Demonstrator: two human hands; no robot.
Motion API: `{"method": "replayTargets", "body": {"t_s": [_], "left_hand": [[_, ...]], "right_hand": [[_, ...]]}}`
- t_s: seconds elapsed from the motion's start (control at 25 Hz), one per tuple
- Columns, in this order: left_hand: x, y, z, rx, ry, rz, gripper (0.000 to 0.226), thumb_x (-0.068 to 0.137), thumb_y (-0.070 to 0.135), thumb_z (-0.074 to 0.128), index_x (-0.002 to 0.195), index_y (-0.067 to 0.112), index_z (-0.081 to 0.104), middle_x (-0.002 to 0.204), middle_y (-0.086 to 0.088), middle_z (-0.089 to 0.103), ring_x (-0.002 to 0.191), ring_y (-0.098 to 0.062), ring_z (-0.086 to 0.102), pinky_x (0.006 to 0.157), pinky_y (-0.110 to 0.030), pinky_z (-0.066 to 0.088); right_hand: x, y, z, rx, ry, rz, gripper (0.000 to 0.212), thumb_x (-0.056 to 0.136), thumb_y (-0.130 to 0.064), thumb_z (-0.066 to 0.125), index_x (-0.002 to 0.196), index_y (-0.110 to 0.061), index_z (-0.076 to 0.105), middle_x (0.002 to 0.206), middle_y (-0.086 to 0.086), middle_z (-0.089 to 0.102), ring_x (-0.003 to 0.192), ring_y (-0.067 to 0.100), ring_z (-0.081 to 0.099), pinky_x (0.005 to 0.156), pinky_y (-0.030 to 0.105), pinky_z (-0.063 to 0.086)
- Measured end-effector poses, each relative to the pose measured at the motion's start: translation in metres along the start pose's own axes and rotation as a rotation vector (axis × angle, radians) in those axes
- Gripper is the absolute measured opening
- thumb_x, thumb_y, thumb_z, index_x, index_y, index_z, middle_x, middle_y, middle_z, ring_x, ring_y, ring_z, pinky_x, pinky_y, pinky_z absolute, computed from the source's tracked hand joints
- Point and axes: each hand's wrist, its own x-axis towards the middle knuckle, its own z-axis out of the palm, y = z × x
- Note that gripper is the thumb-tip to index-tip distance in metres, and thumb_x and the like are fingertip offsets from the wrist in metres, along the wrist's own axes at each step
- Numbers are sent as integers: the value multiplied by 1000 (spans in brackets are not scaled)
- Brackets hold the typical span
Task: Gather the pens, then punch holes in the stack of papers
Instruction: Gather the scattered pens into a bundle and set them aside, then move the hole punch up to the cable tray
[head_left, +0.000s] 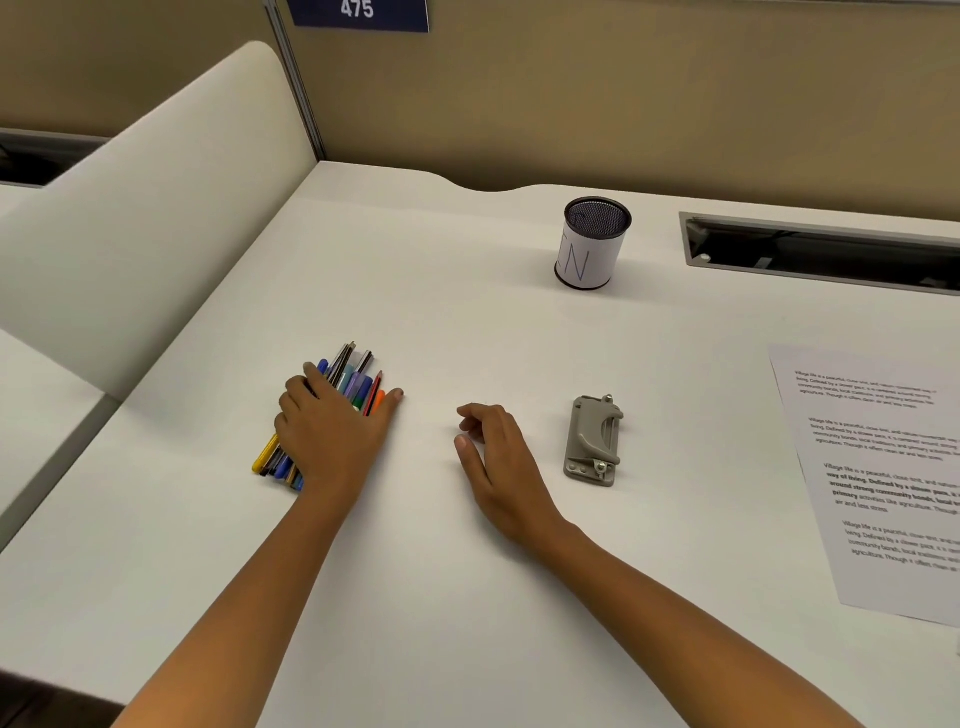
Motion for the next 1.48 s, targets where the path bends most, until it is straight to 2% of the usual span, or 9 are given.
{"method": "replayTargets", "body": {"t_s": [0.28,0.56,0.76,0.84,0.96,1.12,1.28,1.4,1.48], "left_hand": [[1,-2,-4,-37,54,1,94,77,70,52,136,-2,37,130,-26,49,118,-42,49,97,-52,39],[-24,15,-22,-89,61,84,79,88,57,47,140,0,34,139,-23,46,130,-38,42,108,-51,34],[-76,40,-27,-192,-27,205,72,92,53,42,145,5,30,148,-17,39,140,-32,31,116,-47,24],[-100,53,-27,-229,-66,297,68,94,49,42,146,6,30,151,-14,36,144,-29,24,119,-45,16],[-137,75,-21,-254,-174,458,63,97,44,34,149,10,24,158,-6,23,148,-20,11,121,-40,1],[-181,90,-5,-220,-296,543,67,97,48,22,152,14,4,160,2,-1,148,-13,-2,121,-35,-4],[-193,94,0,-133,-272,538,72,93,51,21,151,9,13,160,-4,9,148,-18,5,120,-39,1],[-192,94,0,-105,-267,537,72,93,51,23,151,9,15,160,-5,12,148,-18,9,119,-40,4],[-192,94,-1,-90,-275,536,72,93,51,22,151,9,14,160,-5,12,148,-18,8,120,-40,3]], "right_hand": [[0,-2,-1,6,-6,17,28,99,-23,44,126,-16,47,108,-4,53,103,8,49,93,19,39],[1,-13,-4,102,45,126,29,98,-18,48,126,-11,46,110,2,56,101,15,52,94,28,43],[-25,-18,-28,111,132,71,31,97,-21,48,128,-17,44,119,-4,54,110,-2,50,94,7,36],[-37,-12,-50,44,195,3,34,95,-19,52,128,-18,44,122,-6,52,115,-3,48,97,7,36],[-44,7,-90,-60,265,-6,52,86,-19,68,132,-18,43,129,-6,47,121,3,42,96,6,37],[-37,39,-129,-86,61,128,101,70,-41,82,148,-18,23,149,-11,25,136,0,22,104,-2,15],[-24,60,-138,-198,-159,188,123,60,-47,86,151,-13,9,158,0,13,144,13,14,114,21,17],[-15,63,-138,-190,-176,144,116,59,-39,88,147,-8,21,148,6,29,136,20,30,114,33,31],[-13,63,-138,-181,-164,121,109,60,-35,88,145,-7,26,142,7,35,130,21,36,111,32,34]]}}
